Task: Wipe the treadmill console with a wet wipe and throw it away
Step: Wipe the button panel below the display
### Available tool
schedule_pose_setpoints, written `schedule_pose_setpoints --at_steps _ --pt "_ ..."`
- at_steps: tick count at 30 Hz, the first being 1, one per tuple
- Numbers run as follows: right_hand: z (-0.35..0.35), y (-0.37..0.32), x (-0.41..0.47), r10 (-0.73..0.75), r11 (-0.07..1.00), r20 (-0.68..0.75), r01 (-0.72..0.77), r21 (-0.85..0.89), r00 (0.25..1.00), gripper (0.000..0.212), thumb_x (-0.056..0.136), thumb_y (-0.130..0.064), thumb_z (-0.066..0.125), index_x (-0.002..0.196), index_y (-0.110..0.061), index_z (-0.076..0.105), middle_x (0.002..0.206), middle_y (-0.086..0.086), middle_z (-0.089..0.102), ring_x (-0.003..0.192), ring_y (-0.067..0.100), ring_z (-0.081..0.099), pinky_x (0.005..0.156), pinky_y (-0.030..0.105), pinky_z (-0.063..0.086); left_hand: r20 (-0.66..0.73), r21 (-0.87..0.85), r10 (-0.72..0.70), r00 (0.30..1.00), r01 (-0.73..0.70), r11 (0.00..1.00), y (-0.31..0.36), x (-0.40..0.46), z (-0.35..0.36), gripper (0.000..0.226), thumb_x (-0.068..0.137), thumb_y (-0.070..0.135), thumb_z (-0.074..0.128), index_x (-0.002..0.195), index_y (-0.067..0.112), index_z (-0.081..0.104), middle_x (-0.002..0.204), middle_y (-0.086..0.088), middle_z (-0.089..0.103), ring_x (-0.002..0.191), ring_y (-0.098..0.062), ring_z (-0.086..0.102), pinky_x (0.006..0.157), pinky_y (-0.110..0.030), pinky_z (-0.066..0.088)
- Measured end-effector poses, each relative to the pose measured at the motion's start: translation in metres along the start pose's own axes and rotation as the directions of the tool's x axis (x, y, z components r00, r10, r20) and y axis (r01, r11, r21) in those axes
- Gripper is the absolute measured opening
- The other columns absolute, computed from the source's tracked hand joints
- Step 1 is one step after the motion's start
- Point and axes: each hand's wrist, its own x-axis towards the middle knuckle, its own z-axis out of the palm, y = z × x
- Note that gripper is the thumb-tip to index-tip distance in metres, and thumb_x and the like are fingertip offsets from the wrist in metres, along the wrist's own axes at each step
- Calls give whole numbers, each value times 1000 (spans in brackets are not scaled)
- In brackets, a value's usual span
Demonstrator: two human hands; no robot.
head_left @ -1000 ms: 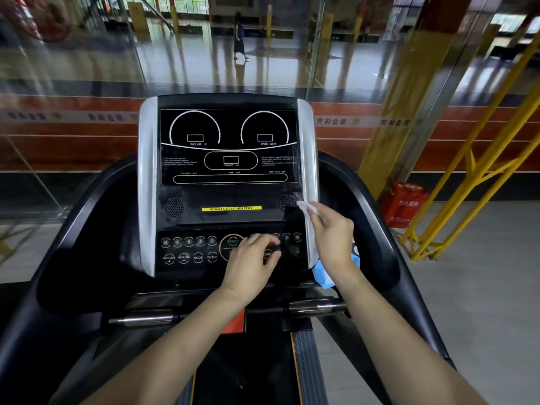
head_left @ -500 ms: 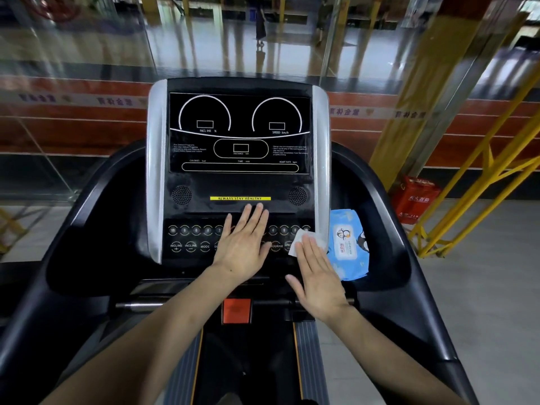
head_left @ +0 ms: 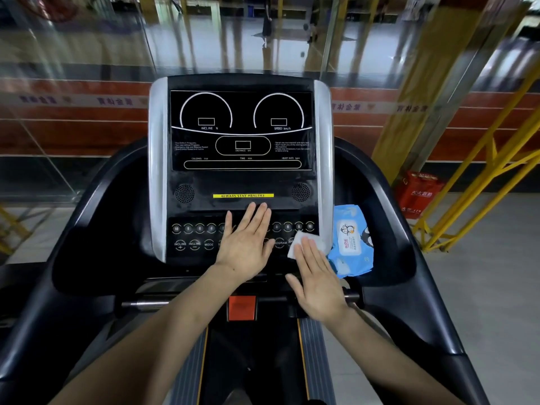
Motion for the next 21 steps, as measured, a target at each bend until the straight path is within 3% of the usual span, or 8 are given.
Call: schedule_pose_setpoints --at_steps 3,5,11,17,21 --pt "-17 -7 41 45 999 4 -45 27 999 80 107 -65 12 167 -13 7 175 4 -6 160 13 -16 132 39 3 -4 -9 -11 1000 11 1000 0 -1 3 71 106 53 19 166 21 -3 174 8 -12 158 -14 -19 127 -62 -4" --pt "-21 -8 50 57 998 -14 -56 32 998 80 107 -64 15 167 -13 4 175 5 -8 160 13 -16 131 38 -1 -6 -1 -8 1000 8 1000 -2 -1 3 71 106 53 19 166 22 -3 174 9 -12 158 -13 -19 127 -62 -4" --pt "4 -5 -12 21 1000 0 -21 -12 1000 80 109 -62 26 166 -8 14 175 10 4 163 21 -4 130 47 21 -10 -9 9 1000 -9 1000 -4 -1 2 70 107 51 21 166 22 -2 174 10 -11 158 -11 -20 127 -62 -7" --pt "-19 -10 52 126 990 -8 -126 61 992 84 106 -65 20 167 -11 0 175 8 -12 160 17 -18 132 40 -1 -21 -14 12 1000 -12 1000 -4 -1 3 71 107 51 25 166 21 -2 174 9 -11 158 -12 -19 126 -63 -8" --pt "-7 -13 23 114 992 -18 -113 60 993 79 109 -60 22 167 -9 7 176 10 -4 162 19 -11 132 45 10 -16 2 36 999 -36 999 -8 0 1 71 107 51 26 166 21 0 174 8 -10 158 -12 -17 127 -62 -7"
